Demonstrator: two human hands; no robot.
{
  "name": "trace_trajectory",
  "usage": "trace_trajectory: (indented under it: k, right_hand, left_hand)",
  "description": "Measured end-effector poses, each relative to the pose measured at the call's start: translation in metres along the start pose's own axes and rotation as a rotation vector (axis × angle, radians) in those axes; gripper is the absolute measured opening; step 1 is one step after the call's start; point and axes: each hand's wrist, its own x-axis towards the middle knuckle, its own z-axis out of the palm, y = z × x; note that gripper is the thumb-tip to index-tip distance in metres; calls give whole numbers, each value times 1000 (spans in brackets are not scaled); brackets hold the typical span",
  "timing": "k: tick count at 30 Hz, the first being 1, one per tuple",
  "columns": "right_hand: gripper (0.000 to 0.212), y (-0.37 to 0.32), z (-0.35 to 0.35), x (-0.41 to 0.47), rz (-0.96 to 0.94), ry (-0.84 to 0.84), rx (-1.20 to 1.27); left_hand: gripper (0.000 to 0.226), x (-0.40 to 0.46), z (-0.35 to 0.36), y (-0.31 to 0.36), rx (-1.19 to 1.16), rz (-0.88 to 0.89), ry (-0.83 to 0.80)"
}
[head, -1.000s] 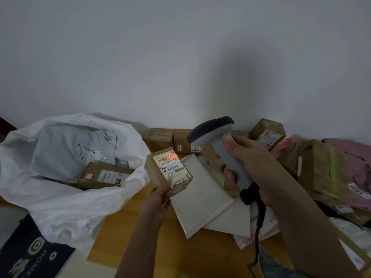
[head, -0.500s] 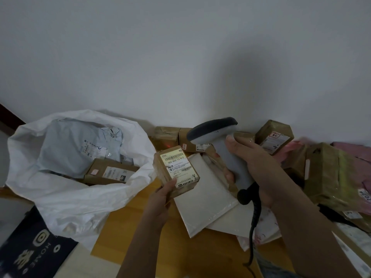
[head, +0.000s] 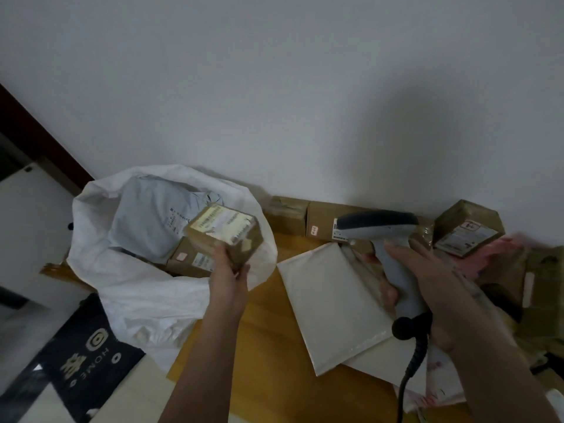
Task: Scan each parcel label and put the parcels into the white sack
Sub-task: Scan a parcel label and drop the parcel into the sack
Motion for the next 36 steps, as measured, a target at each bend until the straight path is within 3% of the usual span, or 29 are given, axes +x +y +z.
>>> trace_trajectory:
  k: [2, 5, 8, 11, 19, 22, 24, 27, 29, 32, 36]
  right_hand:
    - [11, 2, -1, 3, -18, 27, -19]
    - [6, 7, -7, 9, -15, 82, -11]
    - [23, 6, -15, 12, -2, 117, 13]
    - [15, 6, -34, 13, -15, 246, -19]
    - [19, 0, -97, 15, -44, 497, -1]
    - [28, -2, -117, 19, -31, 559, 7]
    - [31, -2, -128, 25, -25, 562, 40]
    - [32, -2, -141, 37, -9, 556, 70]
    - [31, -1, -148, 44, 11, 556, 77]
    - [32, 0, -157, 50, 40, 554, 81]
    - [24, 1, -171, 48, 46, 548, 96]
  left_hand:
    - [64, 11, -4, 8, -122, -39, -11]
    - [57, 14, 2, 3, -73, -149, -81]
    - [38, 6, 19, -19, 95, -203, -183]
    - [23, -2, 40, -49, 268, -298, -256]
    - [29, -24, 95, -131, 795, -426, -513]
    - [44, -31, 113, -161, 998, -451, -613]
    - [69, -33, 120, -182, 1169, -322, -708]
    - [103, -29, 129, -209, 1624, 209, -937]
    - [112, -25, 136, -222, 1755, 455, -1067]
    - [119, -16, 145, -240, 1814, 490, -1200]
    - [124, 6, 150, -255, 1944, 421, -1212]
